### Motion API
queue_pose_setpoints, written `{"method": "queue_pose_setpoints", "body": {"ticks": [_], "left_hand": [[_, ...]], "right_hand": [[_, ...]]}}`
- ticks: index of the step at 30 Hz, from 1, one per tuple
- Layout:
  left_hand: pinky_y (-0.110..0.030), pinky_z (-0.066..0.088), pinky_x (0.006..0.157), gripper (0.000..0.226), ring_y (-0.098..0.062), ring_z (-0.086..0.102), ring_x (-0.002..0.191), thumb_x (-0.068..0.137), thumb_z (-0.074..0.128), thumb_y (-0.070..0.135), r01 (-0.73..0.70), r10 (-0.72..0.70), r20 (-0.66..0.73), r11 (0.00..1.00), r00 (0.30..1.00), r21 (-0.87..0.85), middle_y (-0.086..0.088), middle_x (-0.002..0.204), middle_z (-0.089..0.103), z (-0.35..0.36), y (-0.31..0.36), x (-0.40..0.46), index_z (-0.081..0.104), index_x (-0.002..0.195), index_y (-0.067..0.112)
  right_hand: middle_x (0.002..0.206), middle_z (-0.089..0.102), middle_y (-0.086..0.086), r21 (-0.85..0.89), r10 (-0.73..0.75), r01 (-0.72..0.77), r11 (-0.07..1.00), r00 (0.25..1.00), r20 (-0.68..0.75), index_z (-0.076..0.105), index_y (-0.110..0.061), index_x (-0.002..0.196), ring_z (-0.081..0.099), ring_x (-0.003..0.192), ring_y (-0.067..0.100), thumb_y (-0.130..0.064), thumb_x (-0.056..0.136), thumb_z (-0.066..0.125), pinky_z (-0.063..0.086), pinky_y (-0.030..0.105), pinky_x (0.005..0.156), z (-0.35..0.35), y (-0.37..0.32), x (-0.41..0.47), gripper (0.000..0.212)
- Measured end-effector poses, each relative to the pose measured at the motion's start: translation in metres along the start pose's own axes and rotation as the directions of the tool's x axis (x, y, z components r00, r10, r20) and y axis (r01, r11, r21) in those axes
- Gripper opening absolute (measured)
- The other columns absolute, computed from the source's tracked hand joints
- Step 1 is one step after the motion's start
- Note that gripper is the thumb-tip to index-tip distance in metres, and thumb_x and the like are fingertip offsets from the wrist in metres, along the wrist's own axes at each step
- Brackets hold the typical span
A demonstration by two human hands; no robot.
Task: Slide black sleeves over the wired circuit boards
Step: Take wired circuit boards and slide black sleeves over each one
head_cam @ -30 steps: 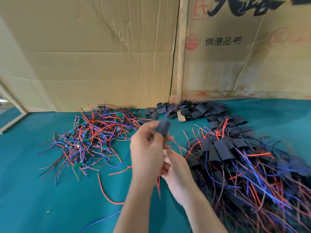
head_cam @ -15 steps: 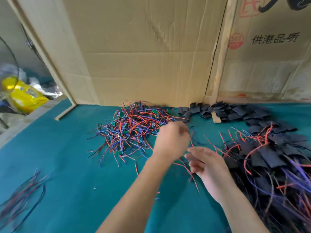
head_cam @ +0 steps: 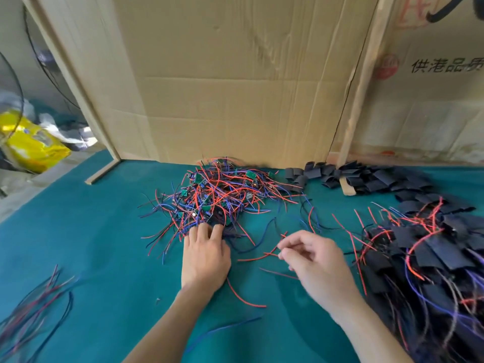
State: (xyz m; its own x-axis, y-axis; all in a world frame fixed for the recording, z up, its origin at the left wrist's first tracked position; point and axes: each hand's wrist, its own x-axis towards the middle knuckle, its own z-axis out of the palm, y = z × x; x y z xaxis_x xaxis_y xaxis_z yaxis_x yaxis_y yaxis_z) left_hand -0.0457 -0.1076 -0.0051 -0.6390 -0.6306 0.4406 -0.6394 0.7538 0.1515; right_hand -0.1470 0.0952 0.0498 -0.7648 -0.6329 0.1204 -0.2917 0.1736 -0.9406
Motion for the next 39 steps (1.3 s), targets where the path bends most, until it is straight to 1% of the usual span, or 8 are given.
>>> {"method": "queue_pose_setpoints", "body": {"ticks": [4,7,11,19,29,33,36,39], "left_hand": [[-0.048,0.047,0.077,0.020,-0.038,0.052,0.087,0.080,0.048,0.020,-0.024,0.023,-0.036,0.999,0.999,-0.029,-0.015,0.092,0.058,-0.004,0.002,-0.001,0.061,0.090,0.010],[-0.048,0.045,0.075,0.011,-0.039,0.052,0.085,0.078,0.053,0.018,-0.023,0.021,-0.030,0.998,0.999,-0.056,-0.016,0.089,0.057,-0.006,0.001,-0.002,0.057,0.084,0.010],[-0.046,0.044,0.074,0.011,-0.037,0.052,0.083,0.078,0.065,0.013,-0.028,0.026,-0.025,0.998,0.999,-0.056,-0.013,0.089,0.059,-0.007,0.001,-0.004,0.057,0.086,0.012],[-0.045,0.046,0.073,0.009,-0.037,0.053,0.082,0.080,0.061,0.014,-0.041,0.034,-0.067,0.994,0.997,-0.104,-0.012,0.087,0.060,-0.009,-0.001,-0.003,0.055,0.087,0.013],[-0.046,0.045,0.080,0.007,-0.034,0.053,0.086,0.090,0.060,0.013,-0.102,0.045,-0.166,0.931,0.985,-0.352,-0.010,0.086,0.061,-0.018,0.003,-0.011,0.062,0.086,0.007],[-0.035,0.045,0.087,0.015,-0.023,0.059,0.092,0.088,0.058,0.018,-0.095,-0.037,-0.180,0.733,0.983,-0.674,0.000,0.091,0.066,-0.048,0.055,-0.024,0.072,0.089,0.011],[-0.029,0.048,0.080,0.030,-0.004,0.062,0.083,0.096,0.051,0.037,-0.046,0.052,-0.024,0.477,0.998,-0.878,0.014,0.085,0.069,-0.076,0.116,-0.026,0.075,0.085,0.021],[-0.040,0.053,0.075,0.046,-0.008,0.060,0.073,0.095,0.048,0.052,0.209,0.213,0.217,0.058,0.953,-0.976,0.009,0.075,0.065,-0.098,0.162,-0.029,0.069,0.074,0.017]], "right_hand": [[0.082,0.075,-0.015,-0.294,-0.096,0.153,0.943,0.975,0.199,0.076,-0.027,0.091,0.066,0.075,0.000,-0.014,0.089,0.064,0.052,0.021,0.077,0.048,-0.024,0.037,0.018],[0.115,0.073,0.002,-0.497,-0.073,0.168,0.852,0.976,0.205,0.071,-0.028,0.118,0.065,0.109,0.028,-0.012,0.095,0.054,0.053,0.036,0.091,0.084,-0.028,0.086,0.033],[0.131,0.065,0.005,-0.648,-0.029,0.165,0.744,0.976,0.215,0.062,-0.038,0.130,0.060,0.119,0.035,-0.024,0.093,0.064,0.052,0.041,0.088,0.109,-0.015,0.118,0.040],[0.099,0.060,-0.004,-0.688,-0.139,0.256,0.679,0.965,0.222,0.066,-0.029,0.100,0.059,0.094,0.027,-0.045,0.083,0.081,0.042,0.034,0.070,0.101,-0.009,0.121,0.027],[0.064,0.069,-0.013,-0.435,-0.165,0.145,0.889,0.986,-0.007,0.061,-0.024,0.071,0.061,0.058,0.006,-0.023,0.066,0.085,0.051,0.026,0.065,-0.024,-0.031,0.057,0.024],[0.065,0.072,-0.005,-0.360,-0.171,0.141,0.922,0.984,-0.052,0.060,-0.020,0.074,0.068,0.059,0.021,-0.008,0.066,0.082,0.059,0.043,0.070,-0.065,-0.053,0.029,0.026],[0.066,0.072,-0.008,-0.405,-0.233,0.197,0.893,0.971,-0.042,0.059,-0.022,0.075,0.066,0.058,0.017,-0.013,0.064,0.081,0.056,0.033,0.066,-0.084,-0.071,0.010,0.026],[0.068,0.070,-0.010,-0.462,-0.317,0.260,0.848,0.947,-0.048,0.058,-0.026,0.079,0.062,0.056,0.008,-0.023,0.067,0.082,0.047,0.019,0.056,-0.100,-0.083,-0.008,0.027]]}}
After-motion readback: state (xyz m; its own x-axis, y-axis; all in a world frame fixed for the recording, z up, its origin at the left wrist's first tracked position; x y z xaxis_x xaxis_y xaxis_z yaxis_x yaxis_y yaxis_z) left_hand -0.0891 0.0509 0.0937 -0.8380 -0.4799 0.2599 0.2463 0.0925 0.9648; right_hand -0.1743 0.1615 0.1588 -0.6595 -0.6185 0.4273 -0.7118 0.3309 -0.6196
